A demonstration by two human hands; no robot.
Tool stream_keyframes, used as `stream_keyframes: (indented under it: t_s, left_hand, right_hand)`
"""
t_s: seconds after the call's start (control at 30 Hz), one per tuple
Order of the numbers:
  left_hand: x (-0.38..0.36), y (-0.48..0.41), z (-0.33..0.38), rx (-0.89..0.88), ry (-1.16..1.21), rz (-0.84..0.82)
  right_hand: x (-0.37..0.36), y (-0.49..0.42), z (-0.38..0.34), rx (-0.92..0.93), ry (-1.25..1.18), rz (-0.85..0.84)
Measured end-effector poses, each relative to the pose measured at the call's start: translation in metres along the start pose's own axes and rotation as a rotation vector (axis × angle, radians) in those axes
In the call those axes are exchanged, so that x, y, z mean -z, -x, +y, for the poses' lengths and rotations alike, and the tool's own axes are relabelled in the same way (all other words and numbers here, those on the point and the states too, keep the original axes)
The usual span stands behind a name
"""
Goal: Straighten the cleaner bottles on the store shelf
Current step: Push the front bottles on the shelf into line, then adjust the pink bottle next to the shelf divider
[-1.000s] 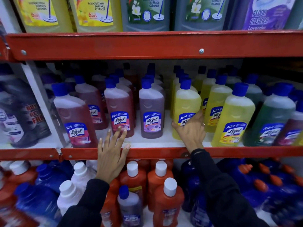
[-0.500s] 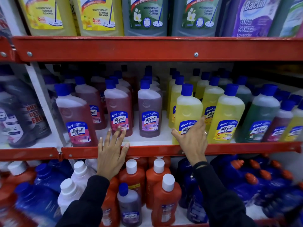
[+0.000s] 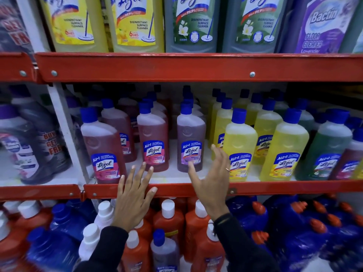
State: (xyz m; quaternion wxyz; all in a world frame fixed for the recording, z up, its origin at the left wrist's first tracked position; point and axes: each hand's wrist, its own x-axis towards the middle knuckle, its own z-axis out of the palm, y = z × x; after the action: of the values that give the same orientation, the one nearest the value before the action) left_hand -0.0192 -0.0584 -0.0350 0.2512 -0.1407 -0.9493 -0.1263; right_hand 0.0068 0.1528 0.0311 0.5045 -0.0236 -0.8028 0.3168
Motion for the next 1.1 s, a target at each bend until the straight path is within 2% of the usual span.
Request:
stream_keyframes:
  t_s: [0.13,0.27,0.37,0.63,1.1]
  left_hand:
    - [-0.002,0.001,-0.005,0.001,0.015,-0.007]
    - [-0.004,0.0,-0.006,0.001,0.021,-0.008]
    - [-0.004,0.0,-0.006,-0.001,0.03,0.004]
    - [-0.005,0.0,-0.007,-0.016,0.025,0.018]
    - [0.009,0.018,-0.017,-0.056,0.027,-0.013]
  right_hand:
    - [-0.038,-0.024,-0.014,-0.233,0.019,-0.252]
    - [-0.059,-0.041,-0.013,-0.362,0.124,-0.333]
    - [-0.062,-0.045,-0.012,-0.367,0.211,-0.332]
    - [-0.045,-0.032,-0.016,-0.358,0.252,-0.291]
    - [-0.012,-0.002,-0.03,-0.385,0.239,-0.291]
